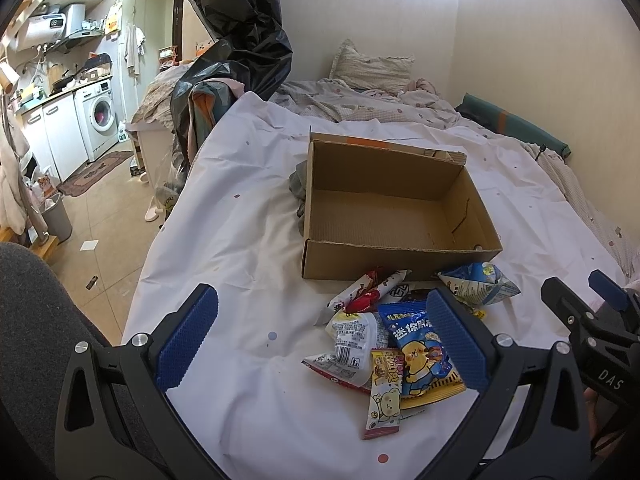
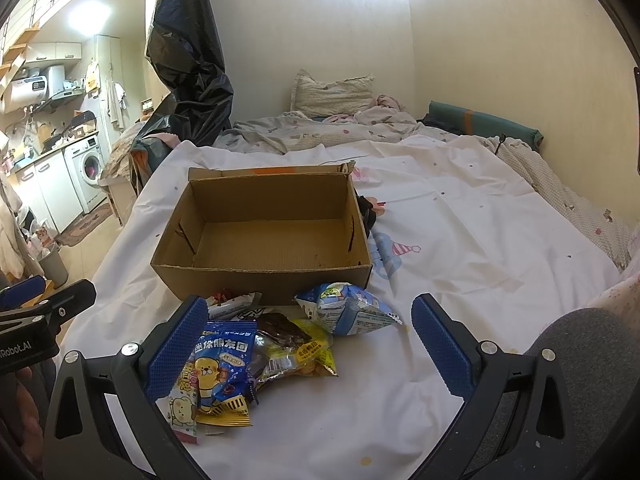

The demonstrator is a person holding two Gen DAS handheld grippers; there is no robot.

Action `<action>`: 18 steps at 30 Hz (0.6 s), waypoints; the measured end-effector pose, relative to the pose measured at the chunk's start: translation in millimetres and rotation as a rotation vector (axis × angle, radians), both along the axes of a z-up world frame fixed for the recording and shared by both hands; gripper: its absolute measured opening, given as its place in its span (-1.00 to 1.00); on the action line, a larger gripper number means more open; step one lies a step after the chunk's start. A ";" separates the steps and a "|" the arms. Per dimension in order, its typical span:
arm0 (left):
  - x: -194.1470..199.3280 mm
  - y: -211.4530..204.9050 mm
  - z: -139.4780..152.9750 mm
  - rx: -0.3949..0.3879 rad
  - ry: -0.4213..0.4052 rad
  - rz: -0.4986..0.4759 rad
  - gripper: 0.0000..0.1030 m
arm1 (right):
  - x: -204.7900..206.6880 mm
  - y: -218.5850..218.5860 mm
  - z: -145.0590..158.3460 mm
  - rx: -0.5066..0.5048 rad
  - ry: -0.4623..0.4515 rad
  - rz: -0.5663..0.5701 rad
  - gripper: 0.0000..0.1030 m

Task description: Organize snacks

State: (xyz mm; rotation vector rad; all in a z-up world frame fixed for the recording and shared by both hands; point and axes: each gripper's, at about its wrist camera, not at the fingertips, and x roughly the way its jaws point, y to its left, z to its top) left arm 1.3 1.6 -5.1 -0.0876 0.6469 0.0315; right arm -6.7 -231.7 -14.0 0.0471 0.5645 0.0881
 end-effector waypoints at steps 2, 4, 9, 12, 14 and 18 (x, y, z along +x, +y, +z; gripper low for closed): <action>0.4 -0.2 -0.1 0.000 0.000 0.001 1.00 | 0.0 0.1 0.0 0.000 0.000 0.000 1.00; 0.2 0.4 -0.1 0.000 0.001 0.000 1.00 | 0.0 0.1 0.0 0.000 0.000 0.001 1.00; 0.0 0.3 -0.1 -0.001 0.000 0.002 1.00 | 0.0 0.0 0.0 0.000 0.000 0.001 1.00; -0.4 0.6 -0.1 0.000 -0.001 0.002 1.00 | 0.1 -0.1 0.0 0.001 0.000 0.000 1.00; -0.4 0.7 -0.1 0.000 0.000 0.002 1.00 | 0.2 -0.1 0.0 0.001 0.001 0.000 1.00; -0.4 0.6 -0.2 0.000 0.001 0.002 1.00 | 0.1 0.6 0.5 0.001 0.001 0.000 1.00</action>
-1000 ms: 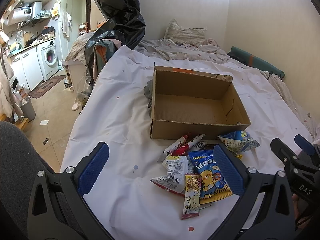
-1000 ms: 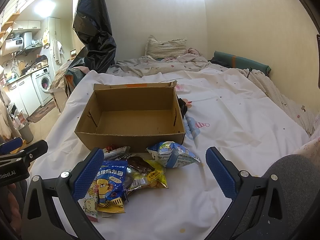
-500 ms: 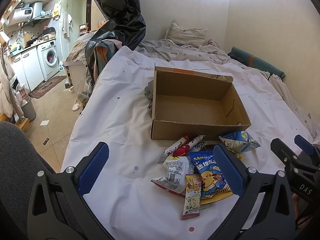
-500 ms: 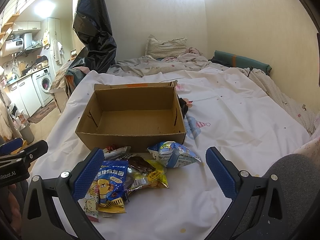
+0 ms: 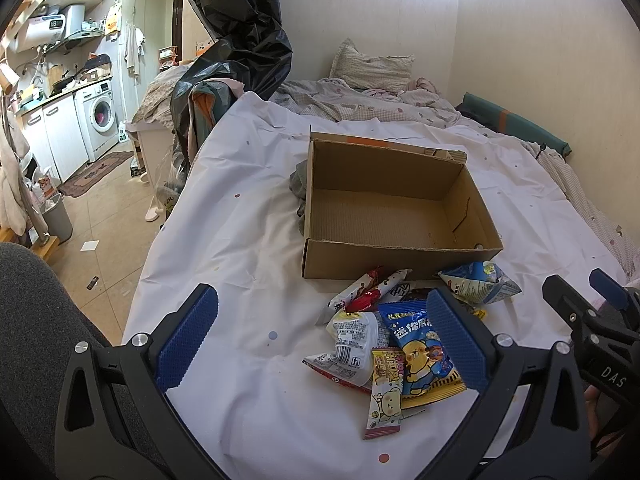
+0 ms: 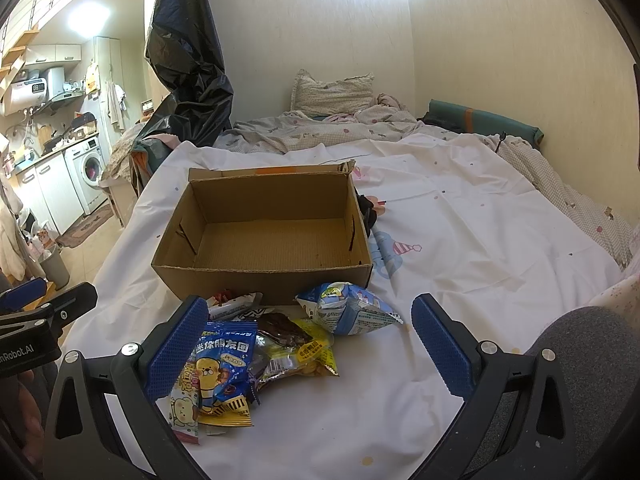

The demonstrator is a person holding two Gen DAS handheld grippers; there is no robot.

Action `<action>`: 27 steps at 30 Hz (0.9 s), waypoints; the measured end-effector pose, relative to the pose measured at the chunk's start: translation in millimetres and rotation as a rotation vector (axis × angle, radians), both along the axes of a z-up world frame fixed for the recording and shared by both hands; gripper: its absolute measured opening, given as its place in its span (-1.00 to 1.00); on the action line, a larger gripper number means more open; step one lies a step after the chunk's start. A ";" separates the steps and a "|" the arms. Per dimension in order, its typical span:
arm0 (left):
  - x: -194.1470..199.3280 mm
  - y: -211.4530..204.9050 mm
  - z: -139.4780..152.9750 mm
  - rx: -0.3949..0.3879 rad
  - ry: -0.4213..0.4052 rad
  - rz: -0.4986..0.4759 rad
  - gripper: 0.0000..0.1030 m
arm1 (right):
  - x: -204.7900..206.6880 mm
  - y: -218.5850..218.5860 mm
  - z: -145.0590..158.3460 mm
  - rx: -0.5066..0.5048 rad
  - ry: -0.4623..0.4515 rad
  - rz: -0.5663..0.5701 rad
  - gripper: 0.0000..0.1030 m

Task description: Organize snacks

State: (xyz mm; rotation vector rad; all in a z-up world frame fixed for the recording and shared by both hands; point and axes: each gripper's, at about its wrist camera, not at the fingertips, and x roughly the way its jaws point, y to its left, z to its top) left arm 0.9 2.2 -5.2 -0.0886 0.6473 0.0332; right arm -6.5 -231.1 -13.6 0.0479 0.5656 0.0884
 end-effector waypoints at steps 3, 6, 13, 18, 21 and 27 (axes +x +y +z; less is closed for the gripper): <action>0.0 -0.1 0.0 0.000 -0.002 0.001 1.00 | 0.2 -0.2 0.0 0.001 0.001 0.000 1.00; 0.3 0.5 -0.1 -0.002 0.004 0.001 1.00 | 1.8 0.2 1.4 0.009 0.011 0.003 1.00; 18.4 7.7 9.0 -0.013 0.044 0.008 1.00 | 30.8 -10.4 13.5 0.102 0.111 0.036 1.00; 52.2 19.4 11.2 0.027 0.152 0.047 1.00 | 62.4 -27.5 11.6 0.184 0.226 0.047 1.00; 77.4 37.5 -5.3 -0.038 0.299 0.072 1.00 | 77.7 -36.3 0.6 0.267 0.305 0.053 1.00; 92.8 39.6 -61.4 -0.166 0.552 0.040 0.85 | 84.8 -42.8 -34.1 0.309 0.405 0.027 1.00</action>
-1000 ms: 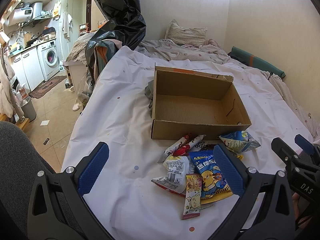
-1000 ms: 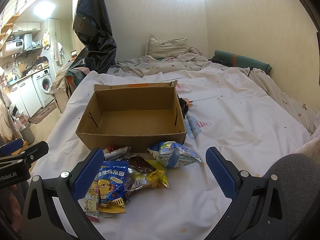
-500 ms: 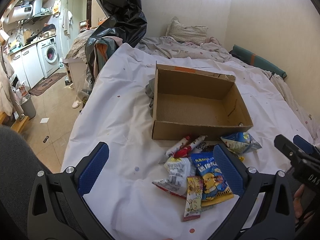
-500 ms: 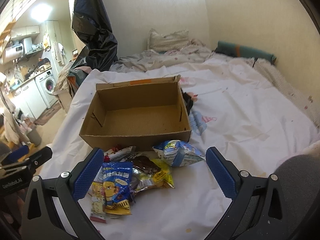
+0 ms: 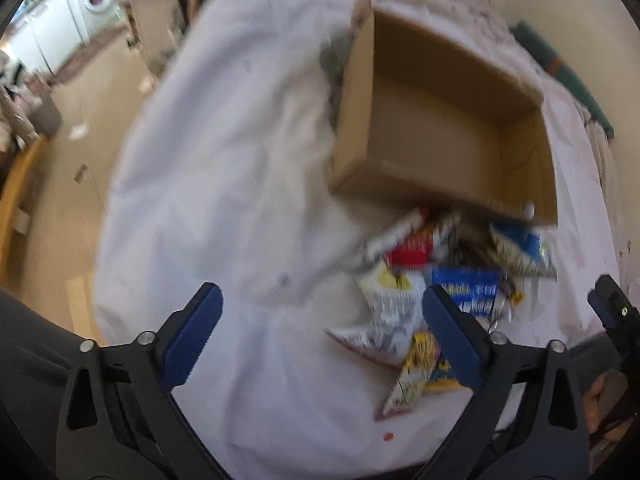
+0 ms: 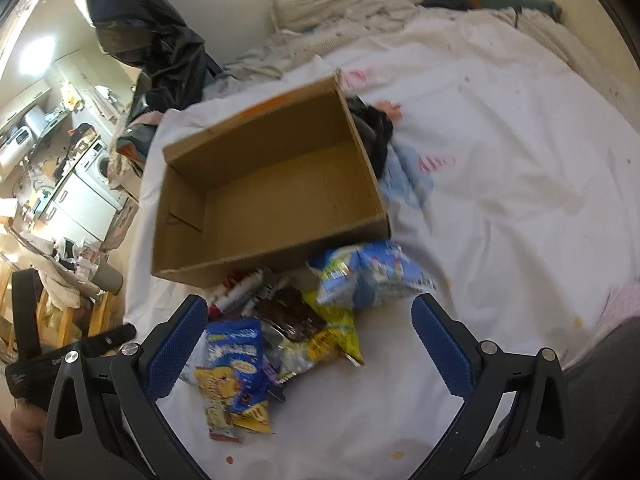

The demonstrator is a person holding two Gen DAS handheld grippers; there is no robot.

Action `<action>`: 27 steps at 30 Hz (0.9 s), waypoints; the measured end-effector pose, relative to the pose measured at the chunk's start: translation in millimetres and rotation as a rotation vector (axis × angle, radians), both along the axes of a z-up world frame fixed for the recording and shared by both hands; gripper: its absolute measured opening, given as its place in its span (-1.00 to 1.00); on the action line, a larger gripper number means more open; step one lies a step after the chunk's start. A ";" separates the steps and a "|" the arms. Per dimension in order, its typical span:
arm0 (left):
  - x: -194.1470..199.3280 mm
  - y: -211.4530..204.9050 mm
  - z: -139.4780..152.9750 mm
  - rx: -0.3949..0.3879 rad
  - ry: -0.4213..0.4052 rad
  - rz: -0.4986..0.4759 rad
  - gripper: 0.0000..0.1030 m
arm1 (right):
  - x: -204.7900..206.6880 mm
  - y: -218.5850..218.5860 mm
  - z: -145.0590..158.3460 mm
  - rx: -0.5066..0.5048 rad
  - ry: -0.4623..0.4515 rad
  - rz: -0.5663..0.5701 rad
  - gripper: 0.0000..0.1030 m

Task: Organize snacks
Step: 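Grasp the white-yellow chip bag with the left gripper while the right grasps a blue snack bag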

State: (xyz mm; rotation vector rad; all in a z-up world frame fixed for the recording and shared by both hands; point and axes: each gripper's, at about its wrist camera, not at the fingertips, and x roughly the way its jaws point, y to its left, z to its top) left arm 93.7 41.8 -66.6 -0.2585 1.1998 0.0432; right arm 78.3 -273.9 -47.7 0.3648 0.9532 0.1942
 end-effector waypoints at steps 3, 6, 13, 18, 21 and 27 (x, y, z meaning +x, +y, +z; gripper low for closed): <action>2.2 -22.6 -26.5 -0.002 0.067 -0.068 0.74 | 1.0 -3.0 -8.0 0.029 0.030 -0.011 1.00; 5.1 -41.4 -50.0 -0.028 0.128 -0.099 0.57 | 0.6 -3.6 -9.8 0.019 0.025 -0.014 1.00; 14.7 -69.6 -72.2 -0.032 0.144 -0.124 0.42 | 1.7 -0.3 -17.7 0.022 0.057 0.007 1.00; 19.0 -72.7 -71.8 -0.051 0.137 -0.124 -0.05 | 2.5 4.3 -22.5 0.008 0.071 0.025 1.00; 14.5 -69.9 -61.6 -0.046 0.132 -0.120 -0.19 | 3.2 6.3 -24.6 0.003 0.078 0.038 1.00; -1.9 -61.4 -34.2 -0.038 0.112 -0.130 -0.27 | 4.2 10.7 -27.0 0.035 0.104 0.083 1.00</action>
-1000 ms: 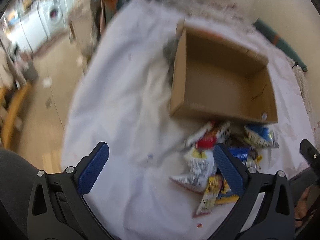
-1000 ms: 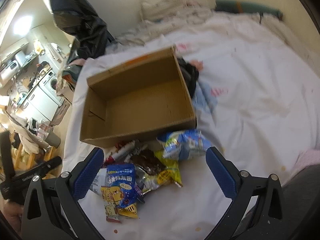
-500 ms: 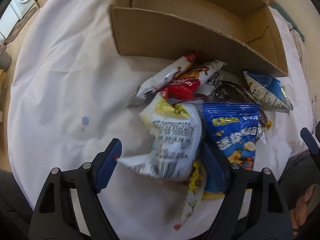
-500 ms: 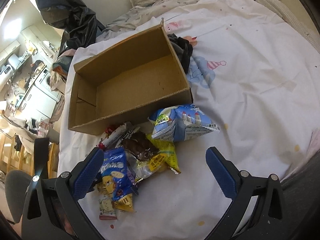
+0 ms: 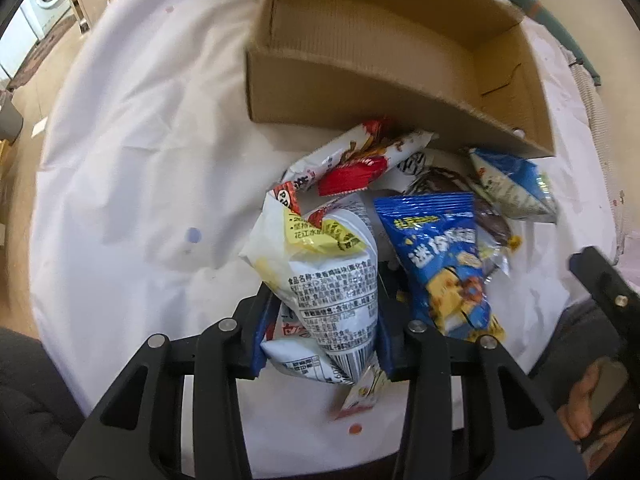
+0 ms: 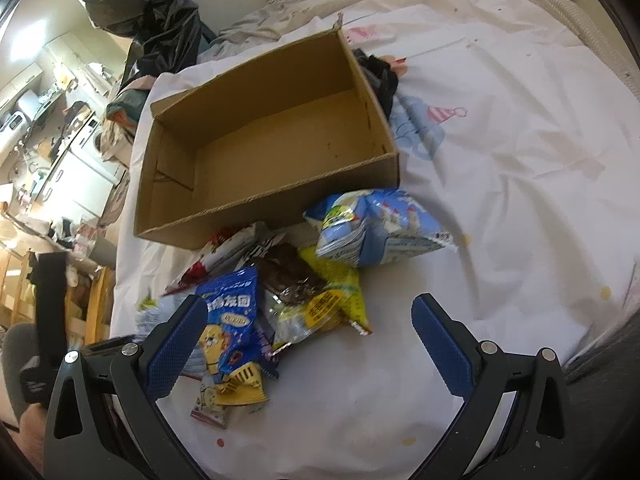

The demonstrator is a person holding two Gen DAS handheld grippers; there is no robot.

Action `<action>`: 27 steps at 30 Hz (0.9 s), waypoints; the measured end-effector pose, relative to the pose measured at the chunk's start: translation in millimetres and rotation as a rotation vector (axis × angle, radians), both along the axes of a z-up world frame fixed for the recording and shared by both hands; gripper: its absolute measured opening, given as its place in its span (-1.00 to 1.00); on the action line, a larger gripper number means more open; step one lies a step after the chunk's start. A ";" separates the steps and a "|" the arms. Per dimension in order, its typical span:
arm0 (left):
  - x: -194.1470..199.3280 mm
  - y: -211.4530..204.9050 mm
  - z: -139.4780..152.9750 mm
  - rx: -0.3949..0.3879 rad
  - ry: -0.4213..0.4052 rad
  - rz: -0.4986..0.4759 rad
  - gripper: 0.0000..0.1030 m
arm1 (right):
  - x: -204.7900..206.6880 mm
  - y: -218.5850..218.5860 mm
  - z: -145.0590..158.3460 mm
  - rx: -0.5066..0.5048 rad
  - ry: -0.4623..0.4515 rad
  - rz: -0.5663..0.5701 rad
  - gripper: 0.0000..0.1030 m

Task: Organize snacks
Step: 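Grasp the white-yellow chip bag with the left gripper while the right grasps a blue snack bag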

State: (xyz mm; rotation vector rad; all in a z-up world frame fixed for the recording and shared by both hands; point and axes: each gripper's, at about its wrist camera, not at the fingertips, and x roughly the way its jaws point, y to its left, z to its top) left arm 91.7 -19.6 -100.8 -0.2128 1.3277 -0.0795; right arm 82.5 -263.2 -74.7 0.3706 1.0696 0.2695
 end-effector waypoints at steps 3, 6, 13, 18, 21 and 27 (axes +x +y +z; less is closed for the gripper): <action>-8.3 4.9 17.8 0.027 -0.026 -0.015 -0.27 | -0.5 16.3 -2.1 0.012 0.033 0.090 0.81; -10.5 11.2 26.7 0.050 -0.056 -0.002 -0.27 | -2.3 44.6 -10.0 0.018 0.088 0.197 0.56; -12.1 28.5 24.5 0.033 -0.064 0.036 -0.27 | 9.7 93.1 -37.2 -0.091 0.184 0.273 0.39; -17.6 32.1 24.6 0.009 -0.078 0.033 -0.27 | 14.2 107.3 -39.9 -0.174 0.163 0.304 -0.14; -19.6 30.3 25.4 0.013 -0.092 0.026 -0.27 | 12.1 102.5 -34.9 -0.126 0.152 0.328 -0.57; -23.6 30.7 34.8 -0.001 -0.145 0.029 -0.28 | 2.2 75.1 -5.3 0.095 0.102 0.320 -0.66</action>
